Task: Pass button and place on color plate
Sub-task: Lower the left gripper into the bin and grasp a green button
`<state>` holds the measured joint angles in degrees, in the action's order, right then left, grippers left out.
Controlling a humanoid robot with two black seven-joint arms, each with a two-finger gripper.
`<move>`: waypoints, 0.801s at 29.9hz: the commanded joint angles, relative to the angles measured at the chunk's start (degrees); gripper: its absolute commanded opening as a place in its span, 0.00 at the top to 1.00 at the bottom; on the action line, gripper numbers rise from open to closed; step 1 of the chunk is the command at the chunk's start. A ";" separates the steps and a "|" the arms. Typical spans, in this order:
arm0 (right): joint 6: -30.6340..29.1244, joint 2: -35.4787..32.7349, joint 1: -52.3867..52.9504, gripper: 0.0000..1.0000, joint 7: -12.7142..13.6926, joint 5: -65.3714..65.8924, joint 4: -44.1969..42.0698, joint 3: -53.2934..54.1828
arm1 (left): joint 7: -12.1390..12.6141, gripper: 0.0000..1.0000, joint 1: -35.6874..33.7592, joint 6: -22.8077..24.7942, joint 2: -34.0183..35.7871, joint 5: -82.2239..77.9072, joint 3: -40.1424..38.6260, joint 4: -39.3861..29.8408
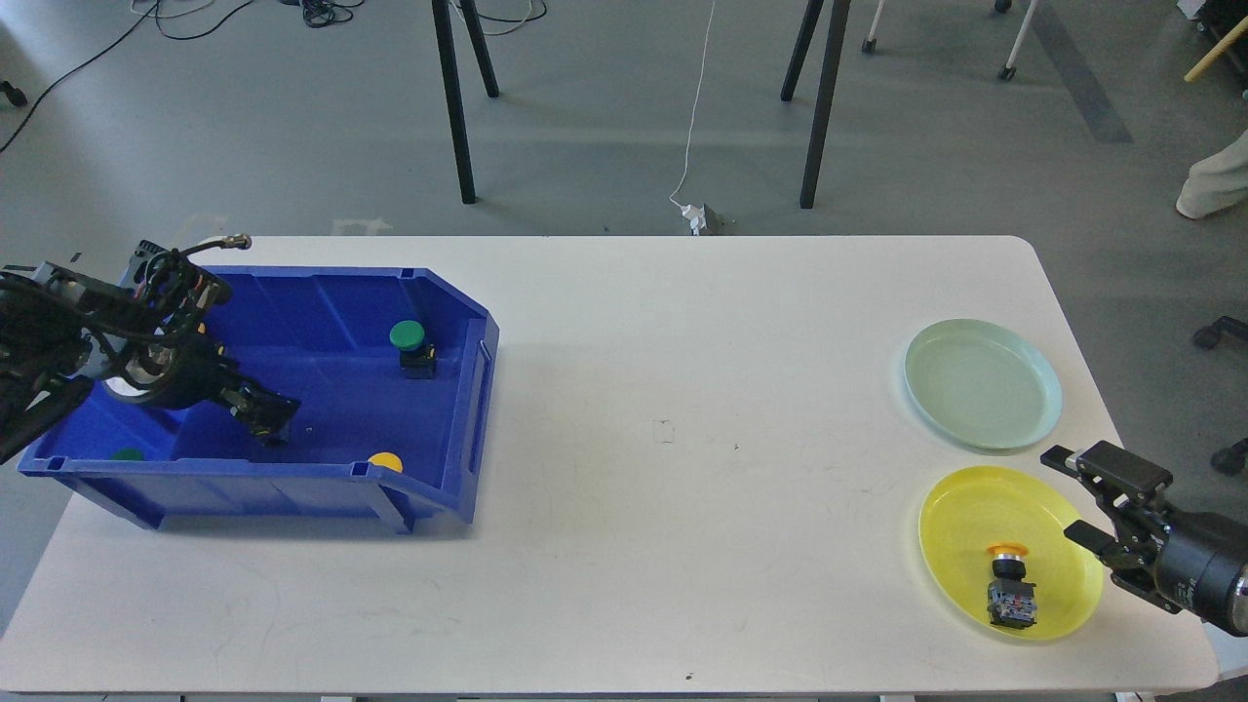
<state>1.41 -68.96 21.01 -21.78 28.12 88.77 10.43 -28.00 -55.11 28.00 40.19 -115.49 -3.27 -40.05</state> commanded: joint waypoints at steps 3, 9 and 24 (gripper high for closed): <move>0.00 -0.03 -0.35 0.00 -0.37 0.00 0.00 -0.06 | 0.00 0.11 0.17 0.00 -0.11 -0.26 0.10 0.49; 0.08 -0.03 -0.53 0.00 -0.45 0.00 0.00 -0.06 | 0.00 0.25 0.09 0.00 -0.38 0.27 4.41 2.60; 0.09 -0.03 -1.58 0.00 -1.33 -0.08 0.00 -0.15 | 0.00 0.34 -0.09 0.00 -0.81 2.11 4.85 3.48</move>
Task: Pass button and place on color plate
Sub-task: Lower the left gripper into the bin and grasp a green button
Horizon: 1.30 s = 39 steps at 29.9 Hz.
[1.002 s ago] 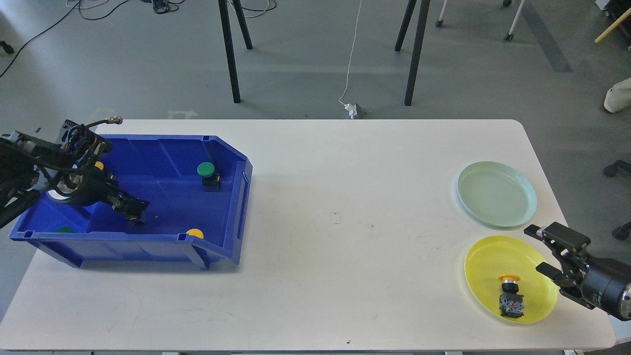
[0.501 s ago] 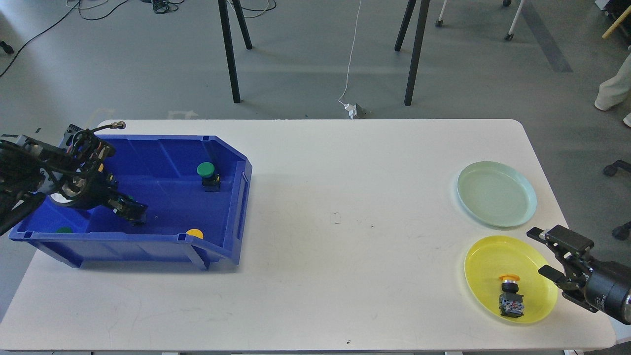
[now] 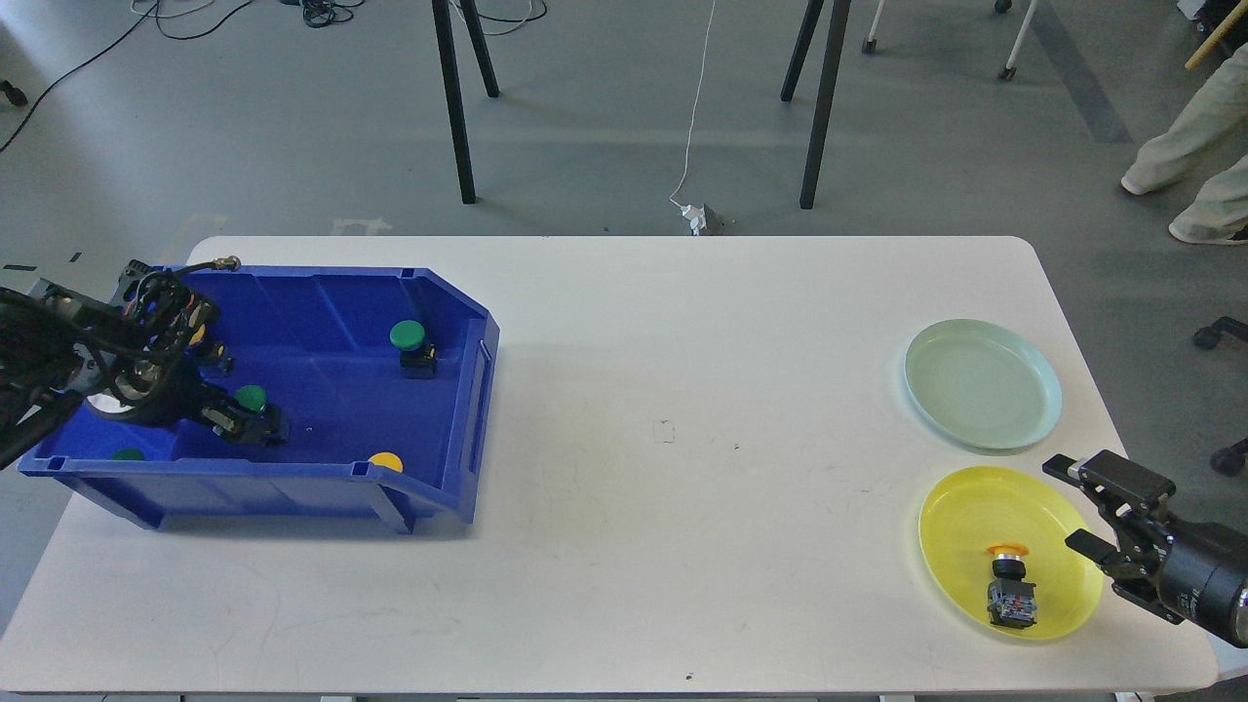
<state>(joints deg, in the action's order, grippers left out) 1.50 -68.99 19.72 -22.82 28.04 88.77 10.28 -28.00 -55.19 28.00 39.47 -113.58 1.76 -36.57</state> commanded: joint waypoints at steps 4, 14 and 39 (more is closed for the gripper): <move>0.00 0.00 -0.56 0.00 -0.39 0.00 0.09 0.09 | 0.00 0.34 -0.10 0.00 -0.88 0.38 -0.44 0.09; 0.00 0.00 -1.00 0.00 -0.83 0.00 0.09 0.18 | 0.00 0.63 -0.01 0.00 -2.55 3.37 0.17 3.34; -4.47 -5.97 -0.82 0.00 -4.42 -10.53 1.32 4.66 | 0.00 0.97 -7.21 0.00 11.51 24.80 -10.18 -25.56</move>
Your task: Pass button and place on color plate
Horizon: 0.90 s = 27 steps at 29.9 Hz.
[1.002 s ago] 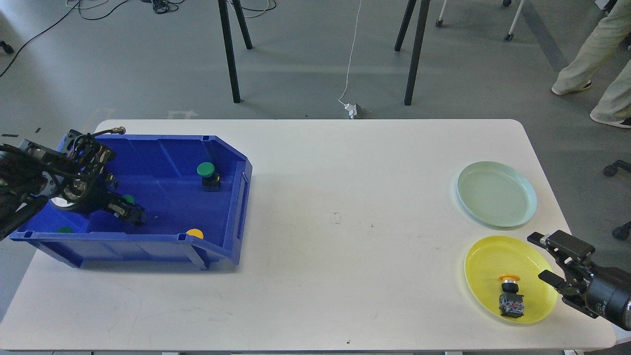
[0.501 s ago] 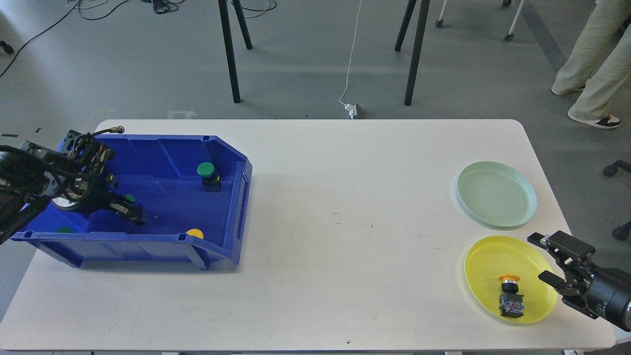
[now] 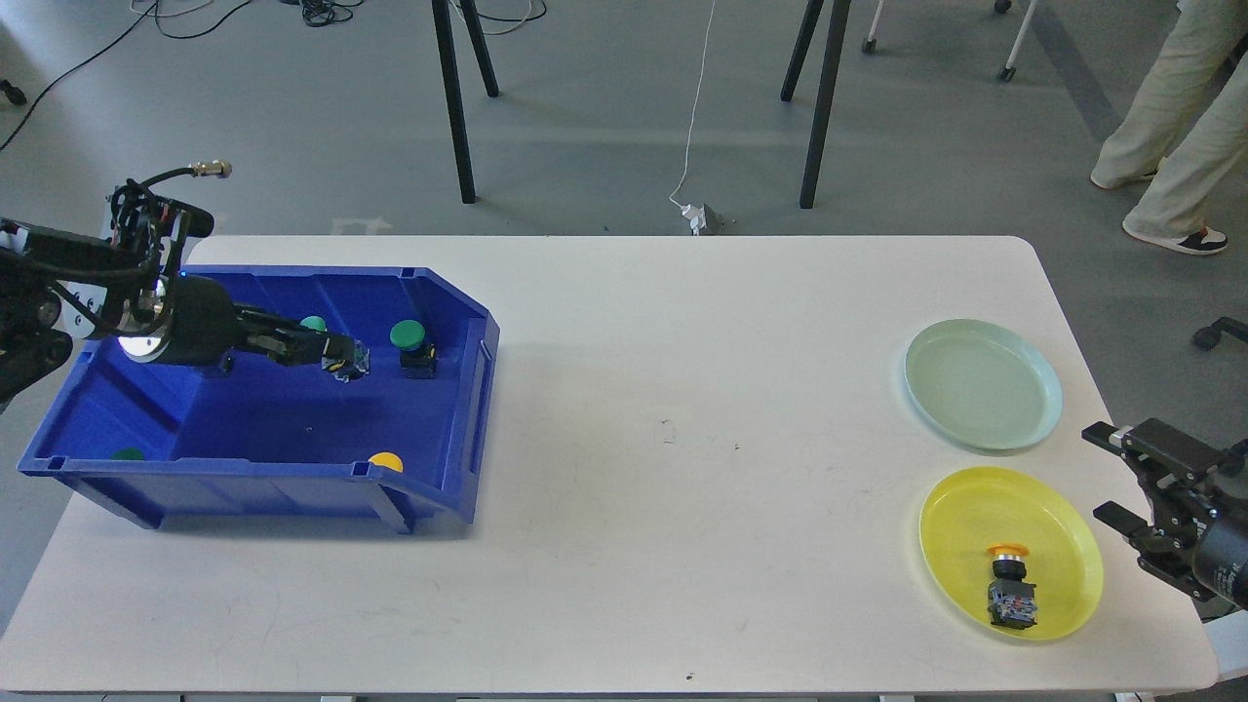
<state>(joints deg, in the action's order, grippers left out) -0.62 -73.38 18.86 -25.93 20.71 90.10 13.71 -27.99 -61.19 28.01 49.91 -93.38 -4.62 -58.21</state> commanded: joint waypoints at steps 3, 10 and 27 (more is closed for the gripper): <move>-6.14 -3.69 0.04 0.00 -2.07 -8.04 -0.19 2.90 | -0.01 0.98 -1.13 -0.01 0.97 9.96 -10.22 -7.87; -13.35 -6.60 0.74 0.00 -2.07 -17.01 -0.72 7.90 | -0.01 0.98 -0.78 -0.01 -9.03 24.73 -17.70 -12.29; -13.53 -0.01 1.09 0.00 -2.07 -20.18 -0.28 20.83 | -0.01 0.97 4.05 -0.01 -30.92 27.29 -20.96 -0.61</move>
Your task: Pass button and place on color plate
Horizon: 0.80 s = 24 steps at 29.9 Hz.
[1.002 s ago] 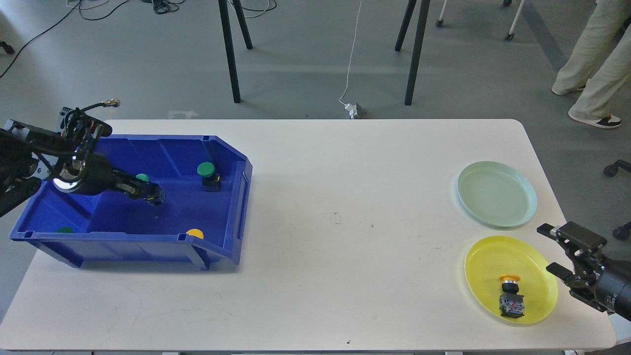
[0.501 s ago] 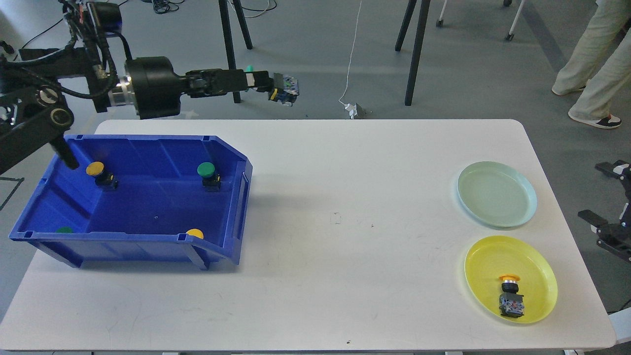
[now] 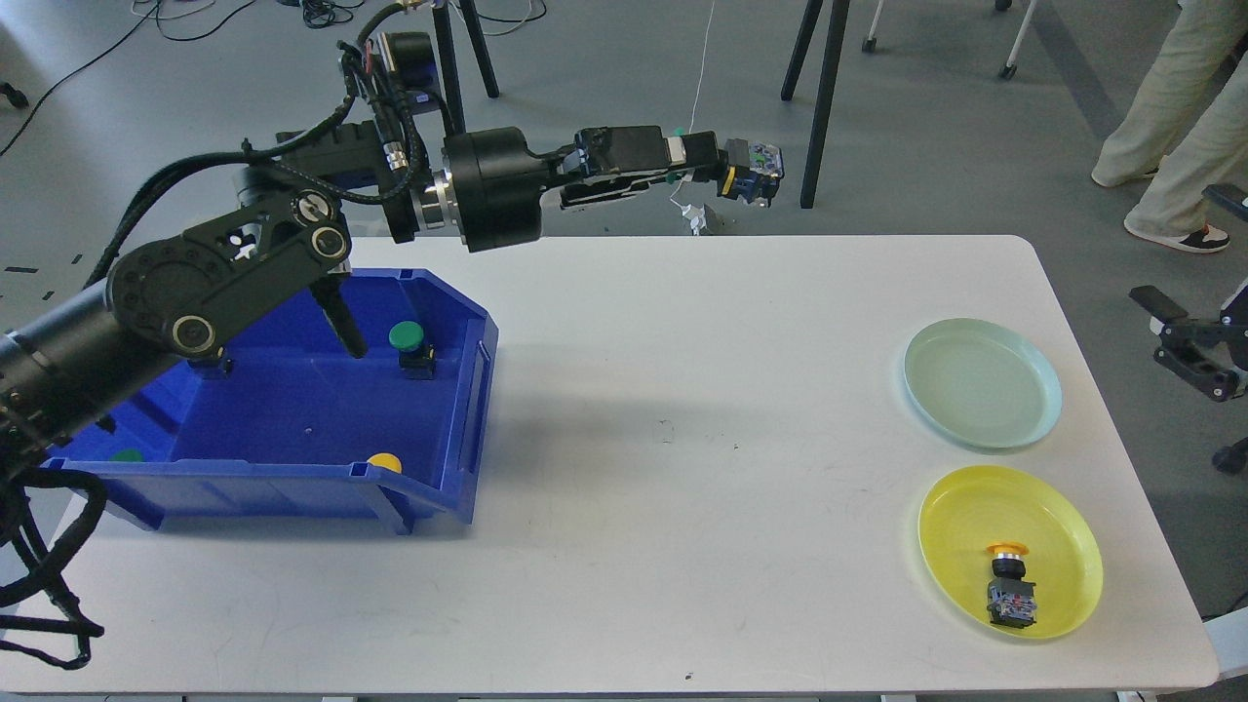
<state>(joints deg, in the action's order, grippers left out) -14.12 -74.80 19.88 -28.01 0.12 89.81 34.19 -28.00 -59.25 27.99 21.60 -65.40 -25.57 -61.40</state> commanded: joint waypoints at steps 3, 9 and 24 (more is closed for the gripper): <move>-0.03 1.94 1.12 0.00 0.01 1.19 0.01 -0.08 | 0.00 0.97 3.35 0.01 -5.08 -0.52 -0.18 3.92; 0.15 6.58 3.58 0.00 0.75 6.63 0.01 -0.26 | 0.00 0.97 3.44 0.01 -5.08 0.01 -0.27 4.36; 1.55 25.57 28.09 0.00 11.13 11.74 -3.06 -17.37 | 0.00 0.97 3.62 0.01 -5.26 0.01 -0.27 4.36</move>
<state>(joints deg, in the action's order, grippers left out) -13.45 -51.21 42.05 -16.92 11.93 88.00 23.34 -28.00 -55.64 28.00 16.35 -65.39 -25.86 -57.03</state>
